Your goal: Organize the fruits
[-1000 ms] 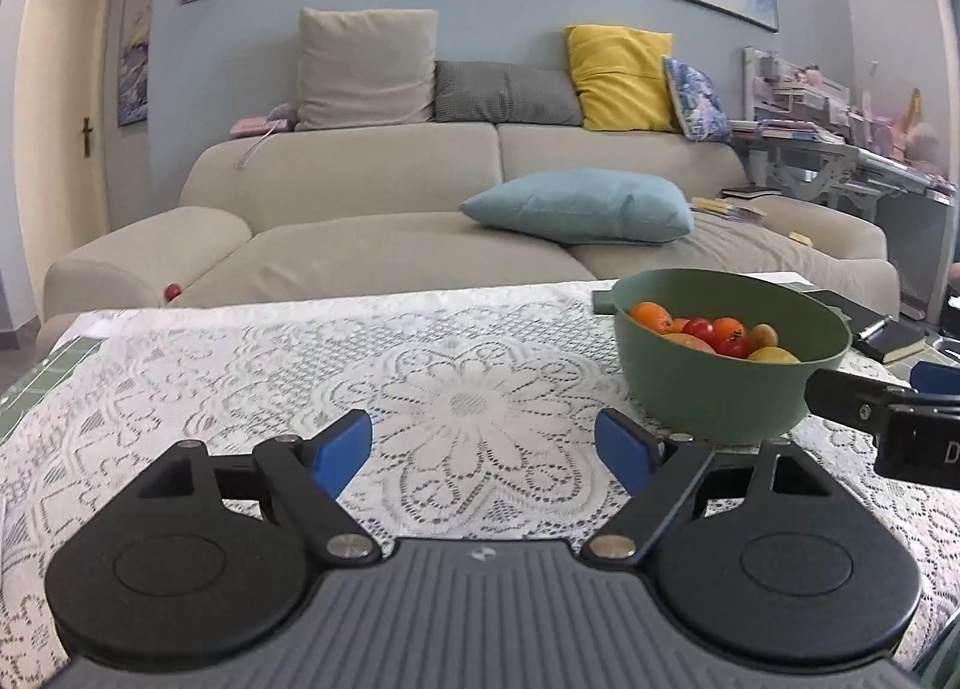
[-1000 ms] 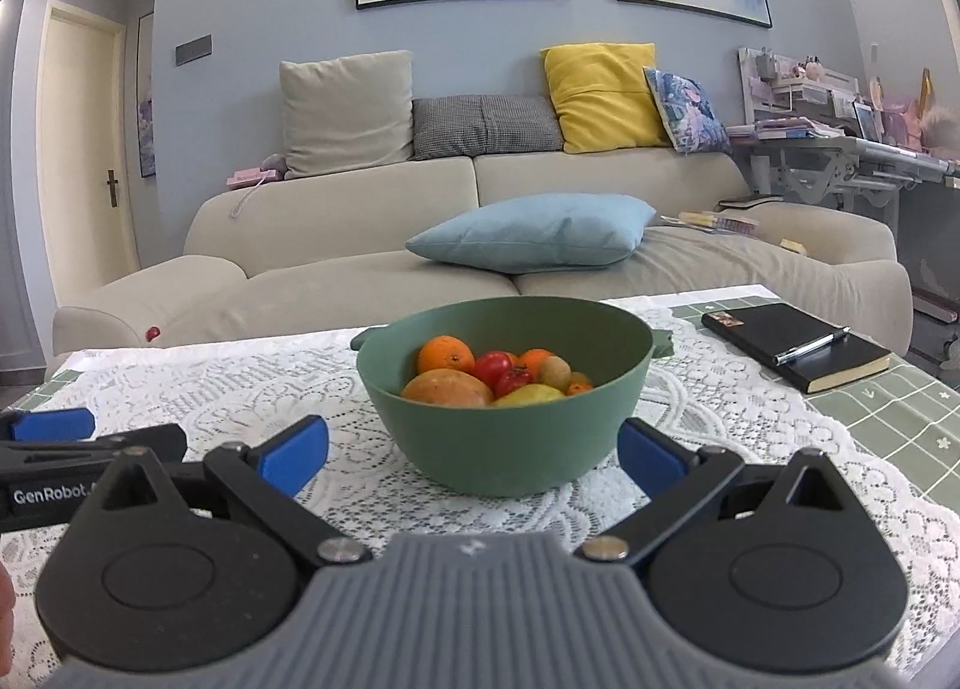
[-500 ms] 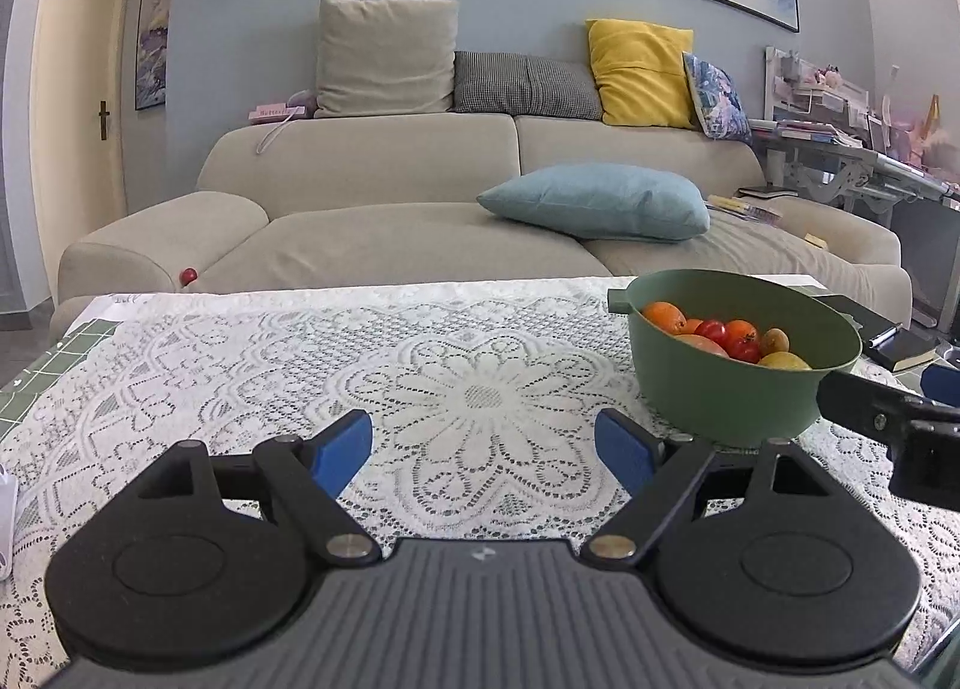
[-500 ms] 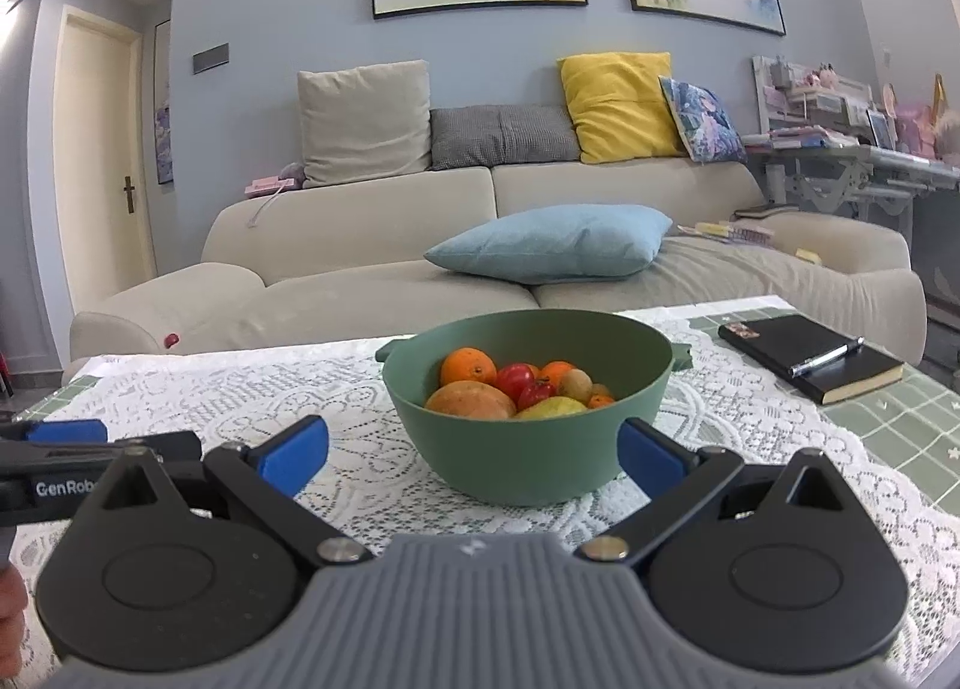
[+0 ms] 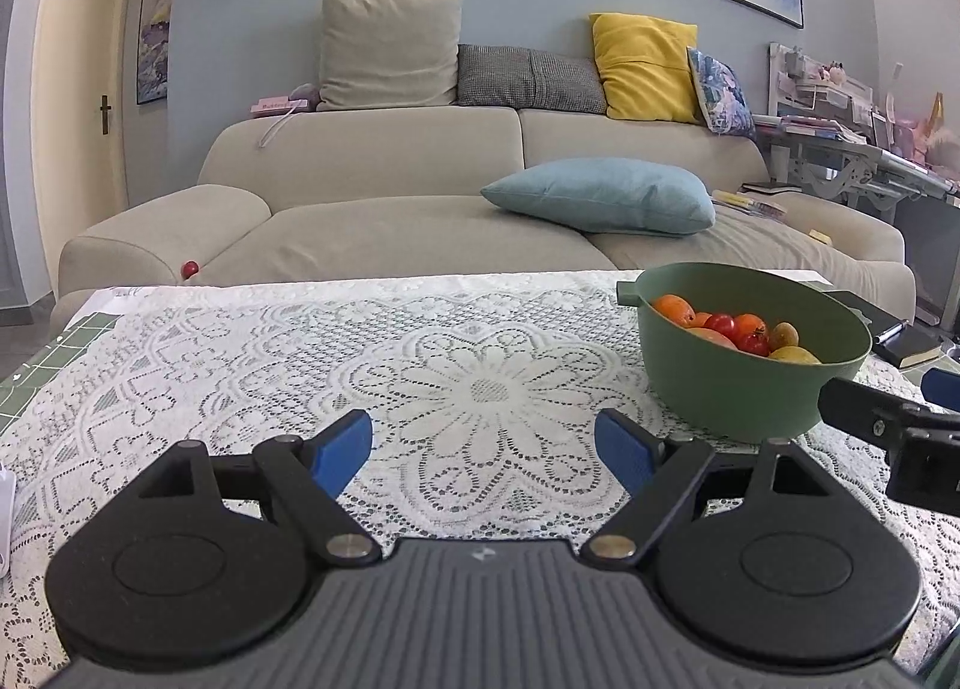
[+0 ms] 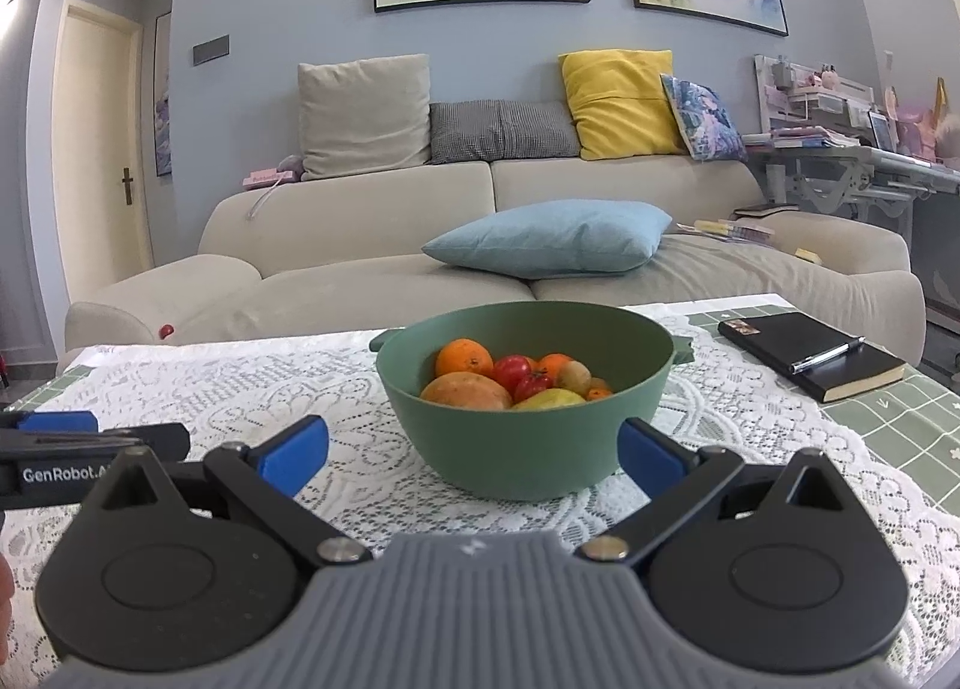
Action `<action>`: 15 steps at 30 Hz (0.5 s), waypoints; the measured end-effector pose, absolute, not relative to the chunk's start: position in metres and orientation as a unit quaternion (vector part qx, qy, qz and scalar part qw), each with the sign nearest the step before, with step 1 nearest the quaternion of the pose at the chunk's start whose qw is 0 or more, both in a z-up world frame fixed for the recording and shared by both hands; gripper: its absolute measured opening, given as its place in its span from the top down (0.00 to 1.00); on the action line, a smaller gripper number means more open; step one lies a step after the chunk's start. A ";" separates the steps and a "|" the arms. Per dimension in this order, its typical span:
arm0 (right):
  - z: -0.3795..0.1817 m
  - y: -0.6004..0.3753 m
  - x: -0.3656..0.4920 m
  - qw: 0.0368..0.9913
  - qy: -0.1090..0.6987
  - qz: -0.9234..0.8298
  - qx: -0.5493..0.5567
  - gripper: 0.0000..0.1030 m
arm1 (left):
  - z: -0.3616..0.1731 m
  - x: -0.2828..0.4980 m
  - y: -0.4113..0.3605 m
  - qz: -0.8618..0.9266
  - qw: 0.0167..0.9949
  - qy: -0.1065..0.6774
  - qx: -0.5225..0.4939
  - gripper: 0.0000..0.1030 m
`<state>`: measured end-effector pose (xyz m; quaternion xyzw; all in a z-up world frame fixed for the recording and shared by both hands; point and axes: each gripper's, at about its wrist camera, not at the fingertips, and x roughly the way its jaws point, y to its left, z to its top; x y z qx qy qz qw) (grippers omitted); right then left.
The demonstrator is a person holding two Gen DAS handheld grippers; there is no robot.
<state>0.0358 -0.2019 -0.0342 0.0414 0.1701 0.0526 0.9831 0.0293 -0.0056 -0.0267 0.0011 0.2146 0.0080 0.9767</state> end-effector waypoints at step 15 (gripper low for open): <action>-0.035 -0.204 0.037 0.982 0.175 0.057 0.040 0.04 | -0.027 0.030 -0.005 0.008 0.976 0.216 0.003 0.04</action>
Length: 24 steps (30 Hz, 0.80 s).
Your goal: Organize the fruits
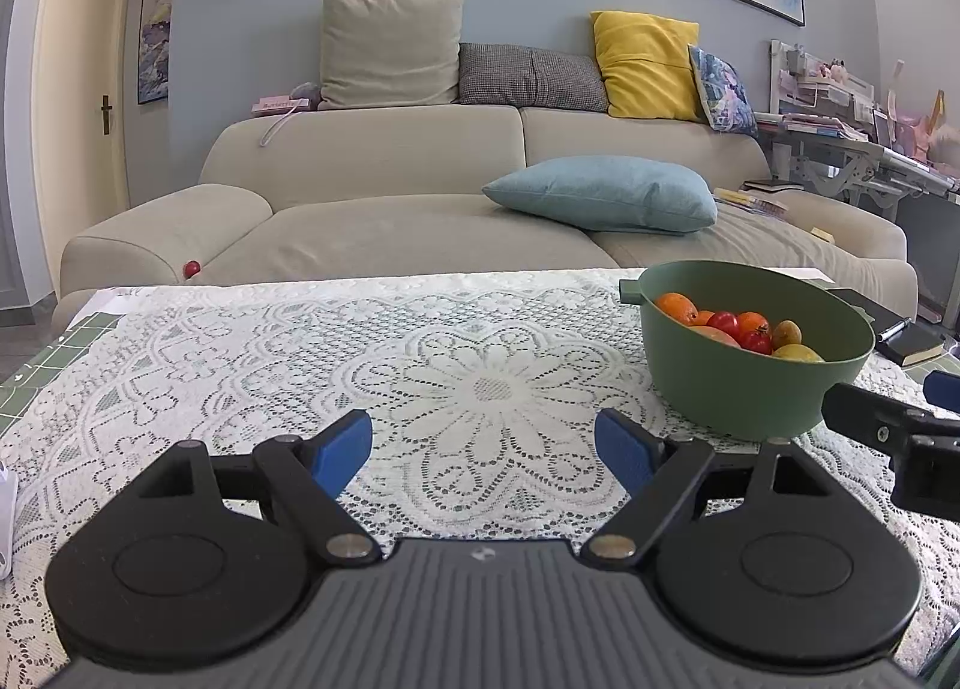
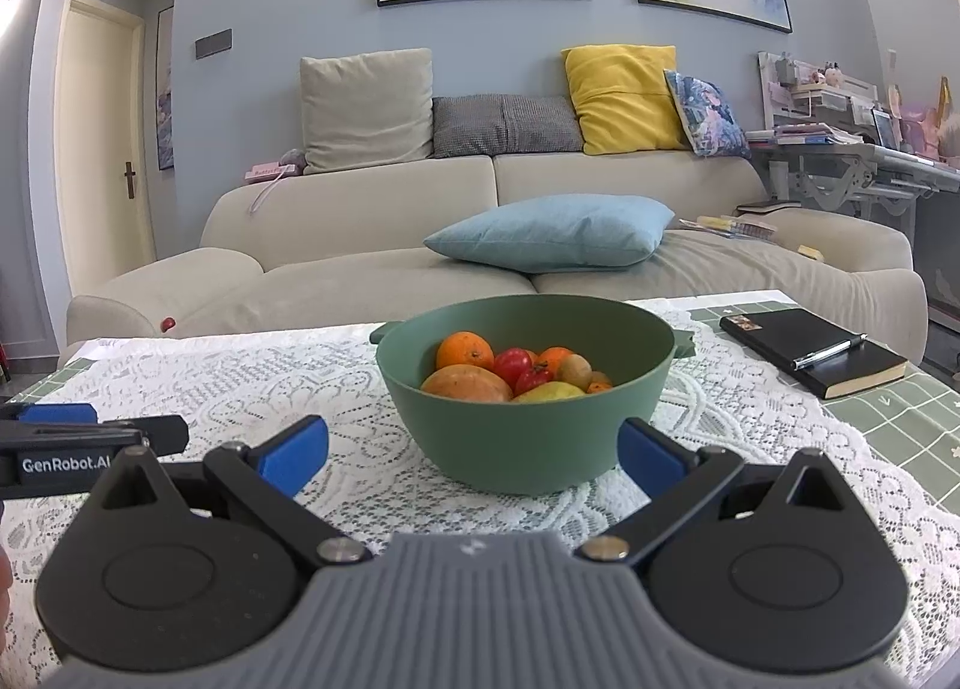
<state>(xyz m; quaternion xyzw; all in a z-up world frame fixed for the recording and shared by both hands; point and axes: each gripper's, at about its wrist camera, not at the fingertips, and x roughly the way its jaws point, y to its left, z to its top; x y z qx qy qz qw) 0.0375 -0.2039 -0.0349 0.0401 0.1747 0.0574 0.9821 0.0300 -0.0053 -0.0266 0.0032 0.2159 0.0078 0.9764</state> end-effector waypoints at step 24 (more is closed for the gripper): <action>-0.039 -0.201 0.041 0.980 0.184 0.064 0.033 0.04 | -0.029 0.029 -0.001 0.009 0.976 0.218 0.004 0.04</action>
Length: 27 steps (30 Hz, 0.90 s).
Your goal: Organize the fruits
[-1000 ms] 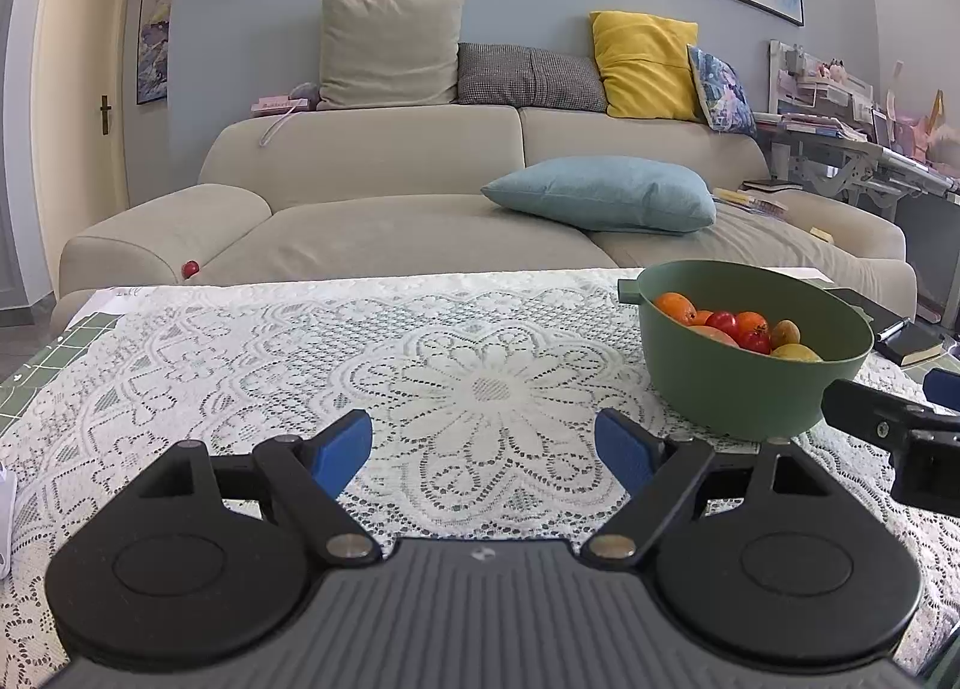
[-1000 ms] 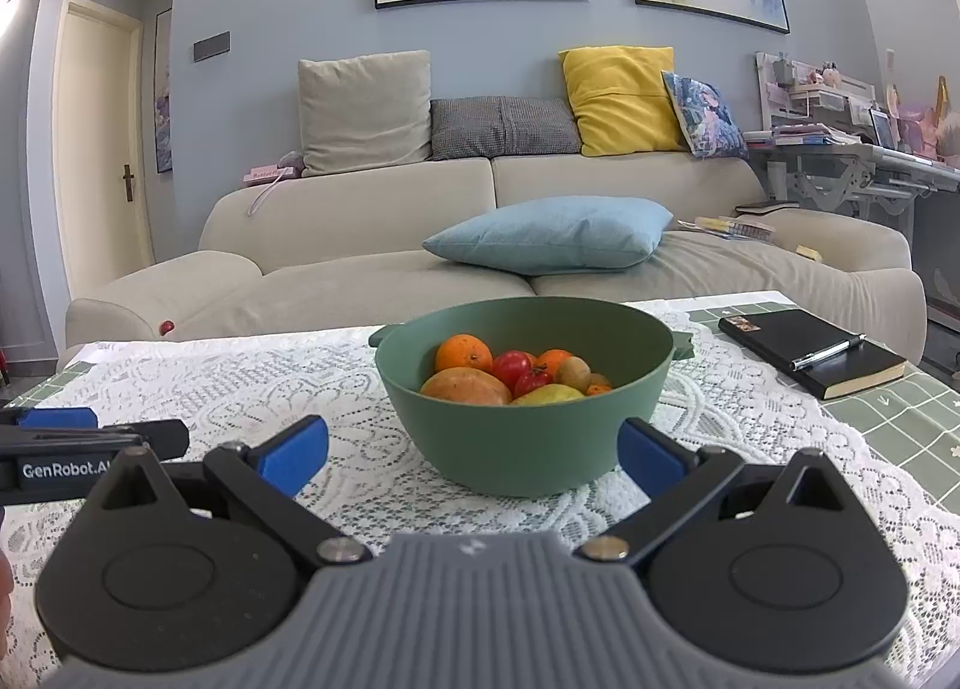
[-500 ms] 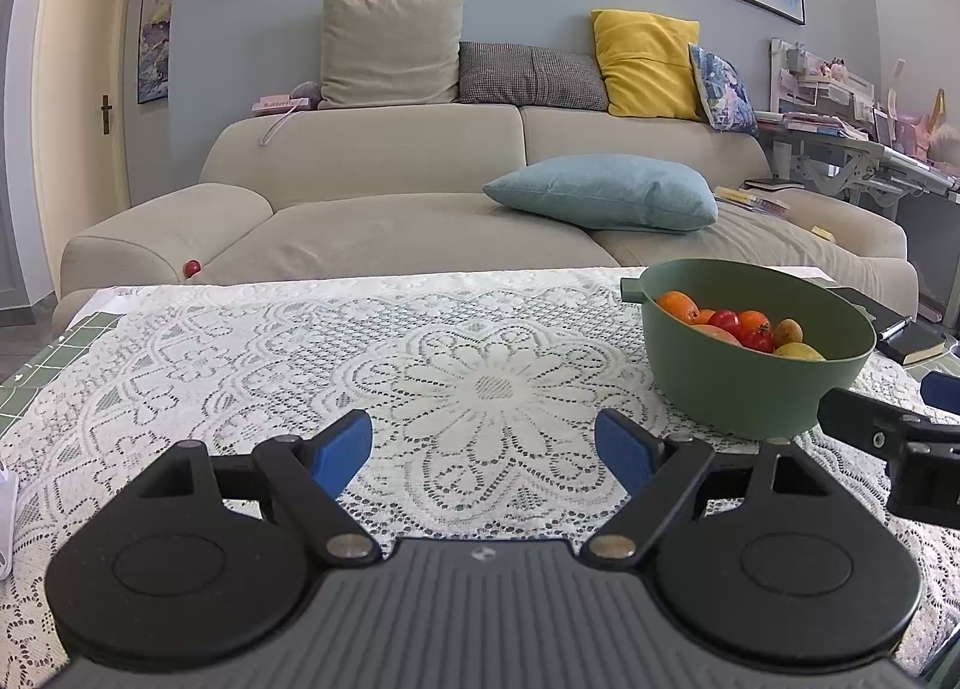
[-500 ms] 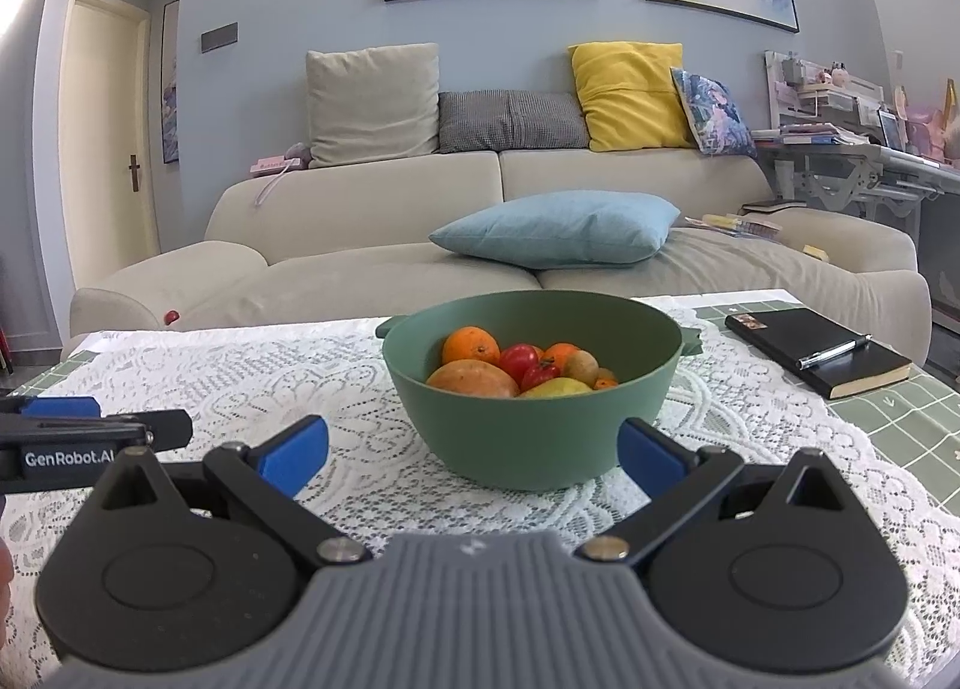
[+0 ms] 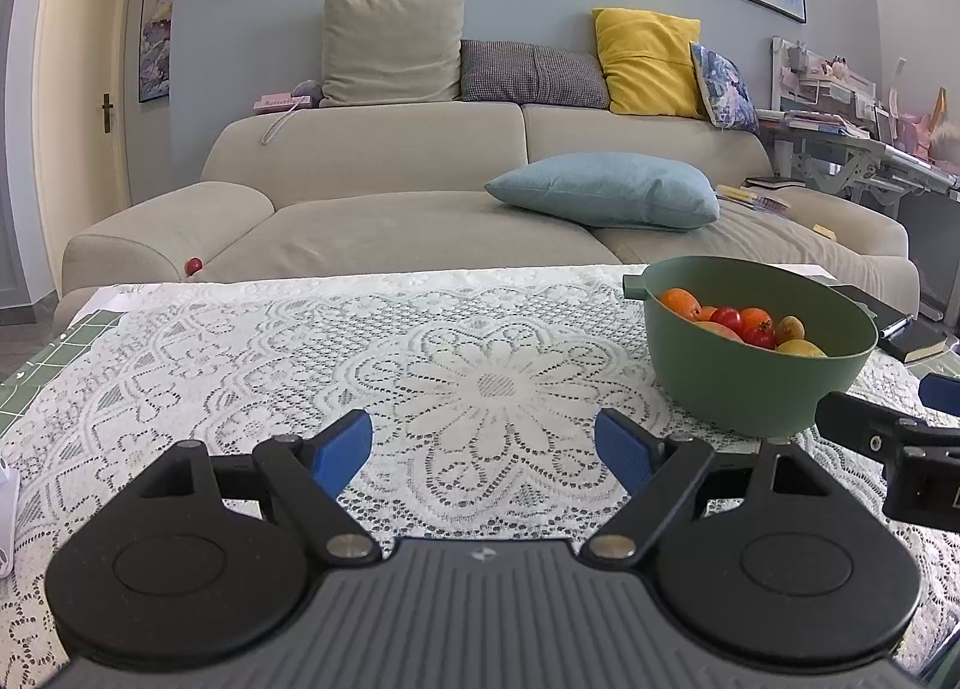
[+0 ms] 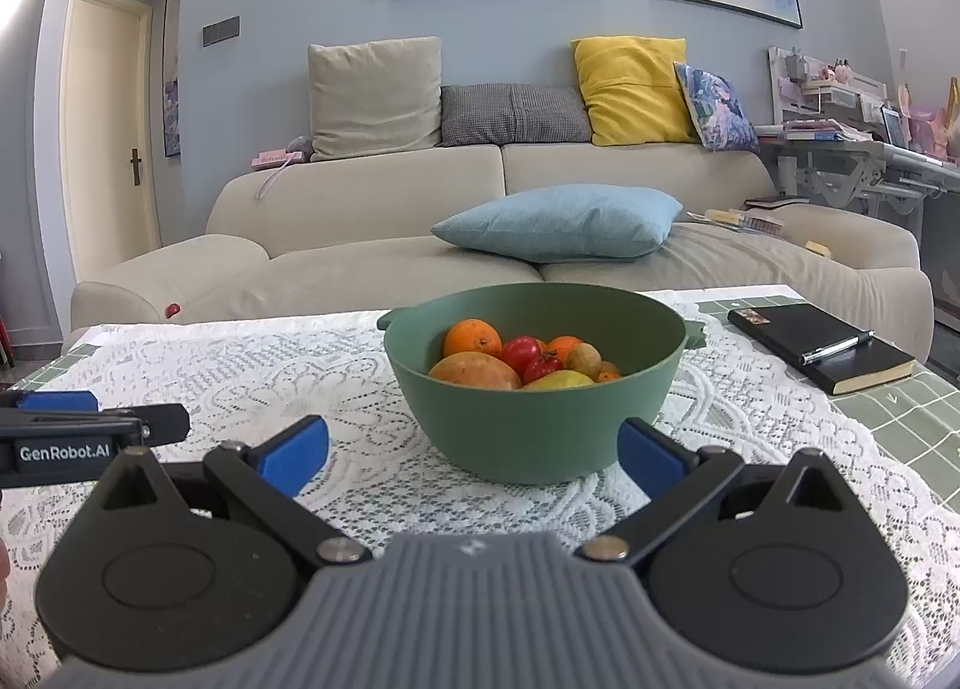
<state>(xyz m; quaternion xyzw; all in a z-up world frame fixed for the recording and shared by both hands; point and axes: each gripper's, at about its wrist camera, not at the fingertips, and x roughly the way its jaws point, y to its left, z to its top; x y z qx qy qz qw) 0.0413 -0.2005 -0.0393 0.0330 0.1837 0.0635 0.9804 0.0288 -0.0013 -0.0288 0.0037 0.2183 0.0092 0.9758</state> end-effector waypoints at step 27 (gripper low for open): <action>-0.044 -0.198 0.044 0.979 0.190 0.069 0.028 0.04 | -0.029 0.027 -0.005 0.012 0.975 0.220 0.015 0.04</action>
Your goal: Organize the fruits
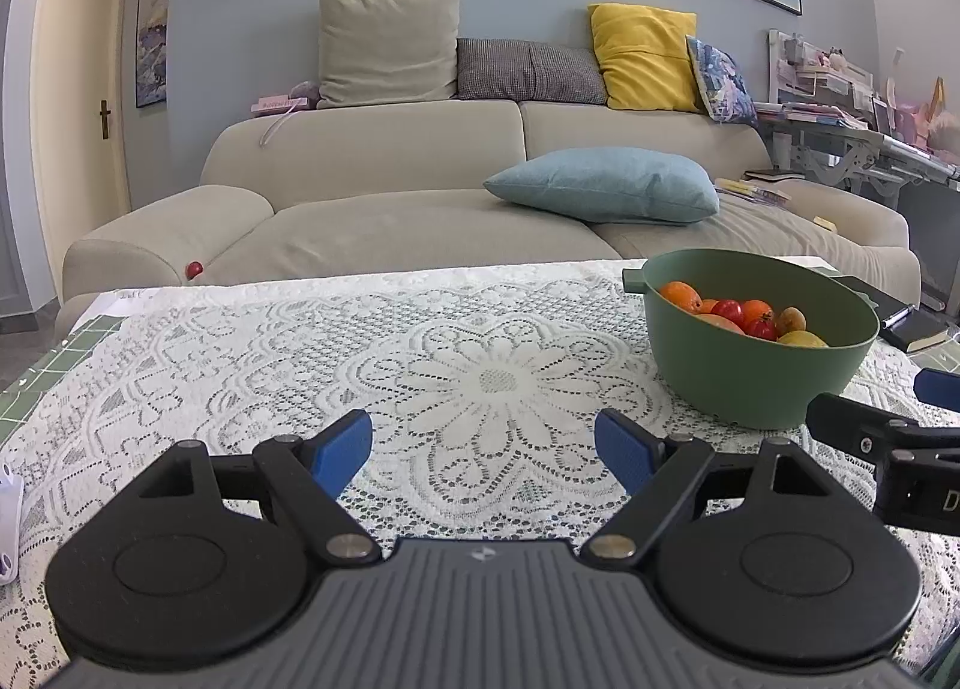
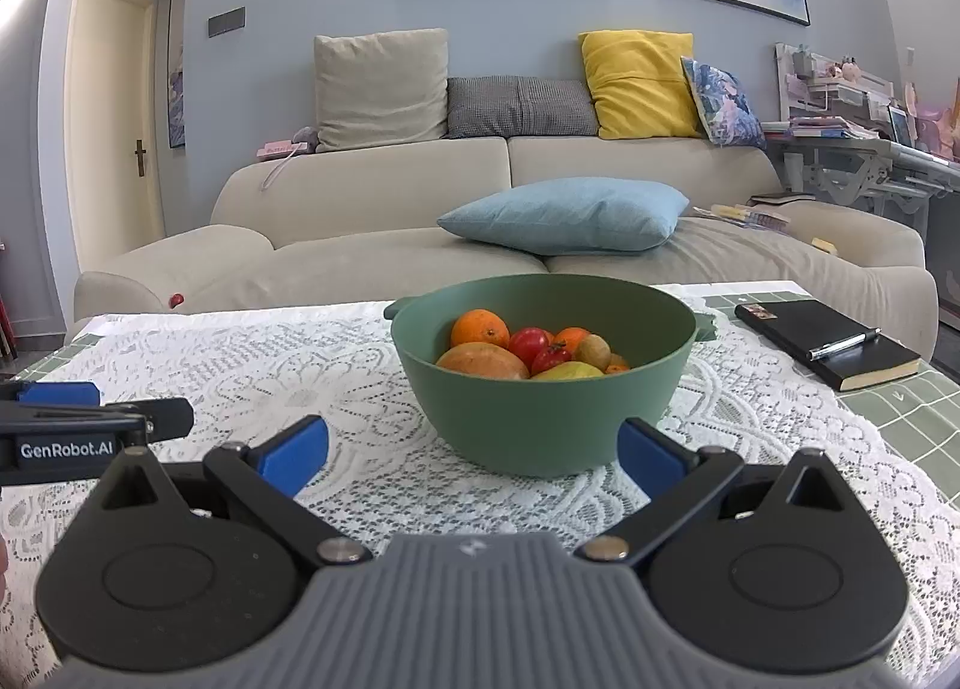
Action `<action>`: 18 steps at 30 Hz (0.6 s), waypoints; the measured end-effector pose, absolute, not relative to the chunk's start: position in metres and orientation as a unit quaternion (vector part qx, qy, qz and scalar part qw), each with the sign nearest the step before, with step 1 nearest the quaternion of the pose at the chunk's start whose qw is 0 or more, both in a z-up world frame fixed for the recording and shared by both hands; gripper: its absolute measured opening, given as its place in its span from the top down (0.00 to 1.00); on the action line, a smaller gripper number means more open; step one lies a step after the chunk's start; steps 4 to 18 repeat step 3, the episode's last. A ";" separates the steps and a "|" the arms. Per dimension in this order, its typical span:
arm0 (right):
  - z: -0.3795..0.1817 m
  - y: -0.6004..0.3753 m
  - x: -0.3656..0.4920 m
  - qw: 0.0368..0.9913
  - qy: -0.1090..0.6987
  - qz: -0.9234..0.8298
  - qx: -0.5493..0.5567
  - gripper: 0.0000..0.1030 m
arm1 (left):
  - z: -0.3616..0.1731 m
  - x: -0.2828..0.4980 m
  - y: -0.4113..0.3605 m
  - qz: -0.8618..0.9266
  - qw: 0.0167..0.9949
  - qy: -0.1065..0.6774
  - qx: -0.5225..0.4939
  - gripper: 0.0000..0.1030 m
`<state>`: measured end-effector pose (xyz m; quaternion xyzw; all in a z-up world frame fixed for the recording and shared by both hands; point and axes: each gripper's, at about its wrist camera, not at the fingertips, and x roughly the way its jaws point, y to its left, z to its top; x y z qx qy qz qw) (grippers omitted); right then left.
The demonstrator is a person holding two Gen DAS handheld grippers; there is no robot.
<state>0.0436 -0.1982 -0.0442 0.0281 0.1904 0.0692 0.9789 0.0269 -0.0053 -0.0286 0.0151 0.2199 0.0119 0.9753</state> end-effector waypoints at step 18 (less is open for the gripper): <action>-0.044 -0.198 0.044 0.979 0.192 0.069 0.027 0.04 | -0.028 0.026 -0.006 0.011 0.976 0.219 0.015 0.04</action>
